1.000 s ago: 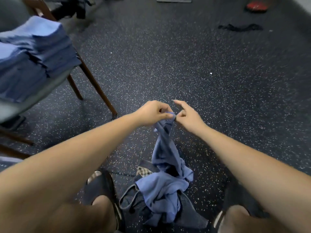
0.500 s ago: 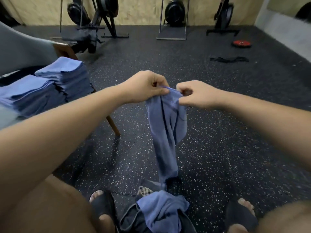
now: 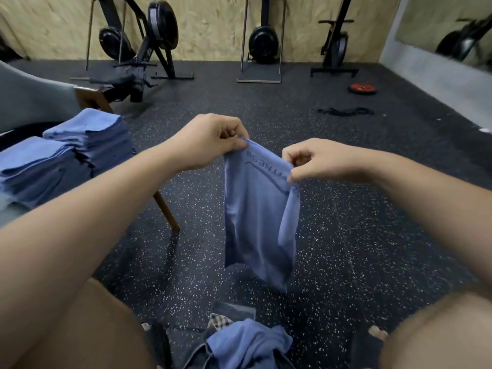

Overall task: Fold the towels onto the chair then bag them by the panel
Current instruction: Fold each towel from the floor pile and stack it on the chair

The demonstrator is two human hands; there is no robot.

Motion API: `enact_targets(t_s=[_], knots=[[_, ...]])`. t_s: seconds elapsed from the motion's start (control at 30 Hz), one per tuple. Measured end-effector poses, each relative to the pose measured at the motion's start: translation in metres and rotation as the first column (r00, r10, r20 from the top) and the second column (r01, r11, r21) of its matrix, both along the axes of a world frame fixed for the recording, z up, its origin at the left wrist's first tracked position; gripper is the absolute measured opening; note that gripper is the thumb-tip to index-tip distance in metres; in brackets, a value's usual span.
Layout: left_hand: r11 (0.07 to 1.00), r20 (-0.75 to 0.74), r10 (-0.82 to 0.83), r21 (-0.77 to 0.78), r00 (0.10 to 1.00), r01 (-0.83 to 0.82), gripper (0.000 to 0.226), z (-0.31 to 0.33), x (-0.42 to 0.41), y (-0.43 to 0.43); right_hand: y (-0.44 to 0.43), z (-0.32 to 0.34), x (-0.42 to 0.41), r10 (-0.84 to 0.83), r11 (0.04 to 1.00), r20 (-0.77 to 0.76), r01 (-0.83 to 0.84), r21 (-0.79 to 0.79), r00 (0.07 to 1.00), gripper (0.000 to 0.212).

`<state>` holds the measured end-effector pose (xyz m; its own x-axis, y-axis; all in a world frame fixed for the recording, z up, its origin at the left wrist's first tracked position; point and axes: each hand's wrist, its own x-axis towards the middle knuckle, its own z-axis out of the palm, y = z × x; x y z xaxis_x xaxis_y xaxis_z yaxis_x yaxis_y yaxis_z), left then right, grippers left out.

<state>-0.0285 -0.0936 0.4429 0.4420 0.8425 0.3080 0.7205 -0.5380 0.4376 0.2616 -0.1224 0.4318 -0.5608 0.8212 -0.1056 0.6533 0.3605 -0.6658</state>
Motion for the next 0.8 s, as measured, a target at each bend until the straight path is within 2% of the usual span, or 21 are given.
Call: enact_targets(t_s=[0.13, 0.27, 0.37, 0.5, 0.67, 0.8], knots=[[0.999, -0.014, 0.039, 0.021, 0.999, -0.038, 0.007, 0.000, -0.005, 0.001, 0.003, -0.002, 0.014, -0.063, 0.994, 0.053, 0.058, 0.097, 0.997, 0.018], [0.997, -0.064, 0.069, 0.042, 0.996, -0.067, 0.007, -0.002, -0.011, 0.005, 0.006, -0.004, 0.030, -0.124, 0.989, 0.059, 0.119, 0.087, 0.991, 0.032], [0.994, -0.070, 0.105, 0.049, 0.992, -0.102, 0.010, -0.003, -0.015, 0.008, 0.009, -0.007, 0.041, -0.169, 0.978, 0.100, 0.154, 0.142, 0.981, 0.033], [0.989, -0.045, 0.145, -0.012, 0.988, -0.146, 0.016, -0.006, -0.017, 0.012, 0.010, -0.007, 0.052, -0.216, 0.967, 0.070, 0.204, 0.152, 0.974, 0.037], [0.991, -0.022, 0.051, -0.126, 0.998, -0.054, 0.006, -0.016, -0.001, -0.001, 0.008, -0.010, 0.044, -0.179, 0.963, 0.025, 0.171, 0.206, 0.983, 0.036], [0.980, -0.038, -0.078, -0.185, 0.996, 0.070, 0.035, -0.030, 0.031, -0.013, 0.006, -0.010, 0.030, -0.118, 0.959, 0.054, 0.099, 0.267, 0.992, 0.035]])
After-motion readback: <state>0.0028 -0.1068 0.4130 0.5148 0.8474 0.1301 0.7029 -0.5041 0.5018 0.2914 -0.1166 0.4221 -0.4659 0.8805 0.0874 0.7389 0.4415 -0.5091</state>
